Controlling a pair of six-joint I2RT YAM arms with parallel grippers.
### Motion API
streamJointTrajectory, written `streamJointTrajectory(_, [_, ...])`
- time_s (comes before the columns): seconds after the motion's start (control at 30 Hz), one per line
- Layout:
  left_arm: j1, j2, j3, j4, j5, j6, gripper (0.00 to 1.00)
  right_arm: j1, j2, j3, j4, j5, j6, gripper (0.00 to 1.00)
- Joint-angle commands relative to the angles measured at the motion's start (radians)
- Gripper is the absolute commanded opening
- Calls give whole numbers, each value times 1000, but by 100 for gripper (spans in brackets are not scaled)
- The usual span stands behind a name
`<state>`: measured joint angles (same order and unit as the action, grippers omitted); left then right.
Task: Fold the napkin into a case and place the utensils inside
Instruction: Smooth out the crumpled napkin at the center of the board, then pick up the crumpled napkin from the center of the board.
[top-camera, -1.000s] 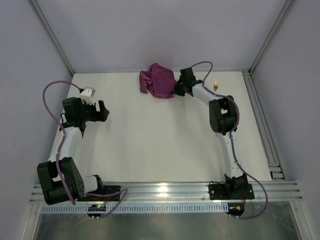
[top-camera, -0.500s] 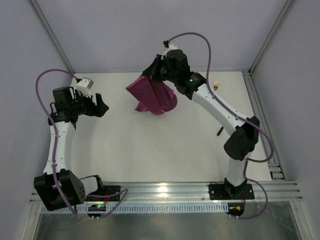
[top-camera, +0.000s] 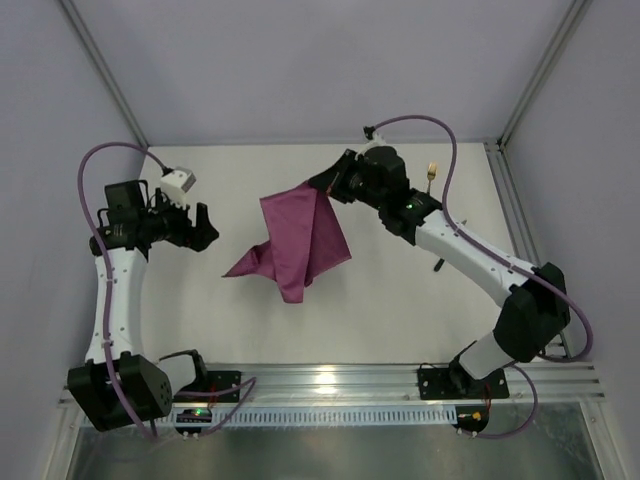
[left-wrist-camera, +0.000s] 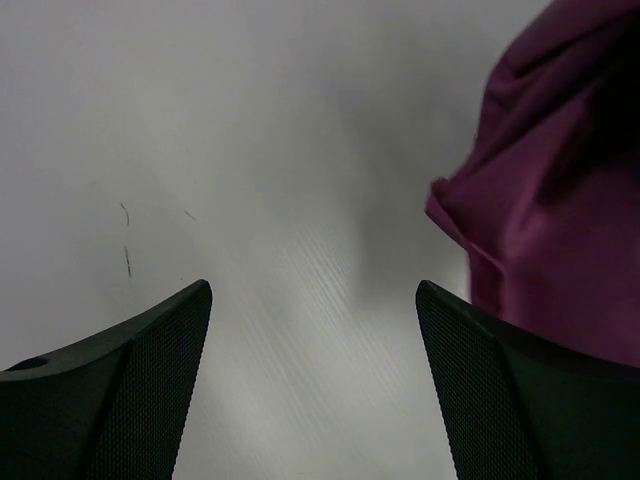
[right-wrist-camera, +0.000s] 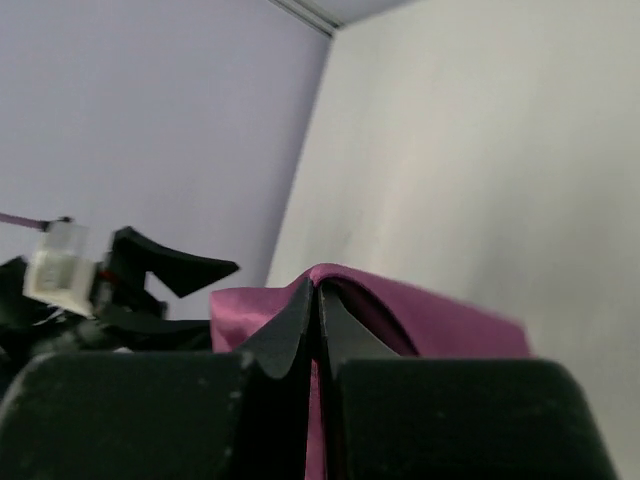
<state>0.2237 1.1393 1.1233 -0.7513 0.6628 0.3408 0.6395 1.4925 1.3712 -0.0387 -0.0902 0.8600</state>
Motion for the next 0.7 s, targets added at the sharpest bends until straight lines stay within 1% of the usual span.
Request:
streamJointTrajectory(0.0, [5, 49, -25, -49, -38, 61, 84, -37, 87, -89, 30, 26, 102, 5])
streamJointTrajectory(0.07, [3, 75, -39, -54, -51, 73, 82, -69, 138, -101, 23, 15, 106, 8])
streamJointTrajectory(0.1, [-4, 91, -45, -59, -63, 81, 82, -80, 199, -98, 16, 15, 100, 13])
streamJointTrajectory(0.13, [-9, 118, -52, -62, -71, 96, 80, -105, 233, -89, 7, 14, 56, 20])
streamJointTrajectory(0.17, [-15, 131, -60, -59, -75, 99, 79, -118, 268, -71, -57, 12, 19, 28])
streamJointTrajectory(0.2, [-36, 143, -78, -59, -84, 107, 78, -129, 338, -1, -119, 18, -21, 38])
streamJointTrajectory(0.23, [-49, 160, -89, -59, -91, 125, 77, -135, 365, 43, -179, 56, -67, 43])
streamJointTrajectory(0.27, [-64, 163, -101, -57, -100, 135, 76, -136, 383, 90, -264, 72, -152, 44])
streamJointTrajectory(0.3, [-81, 165, -129, -53, -107, 145, 77, -138, 390, 95, -286, 85, -189, 46])
streamJointTrajectory(0.33, [-124, 165, -147, -45, -135, 158, 76, -136, 370, 86, -296, 98, -211, 50])
streamJointTrajectory(0.37, [-147, 155, -166, -19, -155, 182, 77, -138, 350, 66, -293, 148, -228, 51])
streamJointTrajectory(0.4, [-174, 149, -187, 1, -179, 193, 77, -136, 325, 13, -285, 161, -260, 53])
streamJointTrajectory(0.43, [-245, 142, -232, 27, -251, 204, 78, -136, 301, -18, -277, 171, -272, 54])
streamJointTrajectory(0.47, [-283, 128, -255, 93, -284, 217, 80, -136, 251, -77, -268, 185, -285, 54])
streamJointTrajectory(0.57, [-395, 123, -315, 202, -370, 219, 81, -126, 175, -193, -245, 159, -325, 54])
streamJointTrajectory(0.6, [-409, 141, -315, 249, -362, 210, 81, -109, 164, -214, -244, 153, -329, 54])
streamJointTrajectory(0.67, [-414, 180, -275, 273, -365, 185, 81, -89, 153, -250, -253, 149, -326, 54])
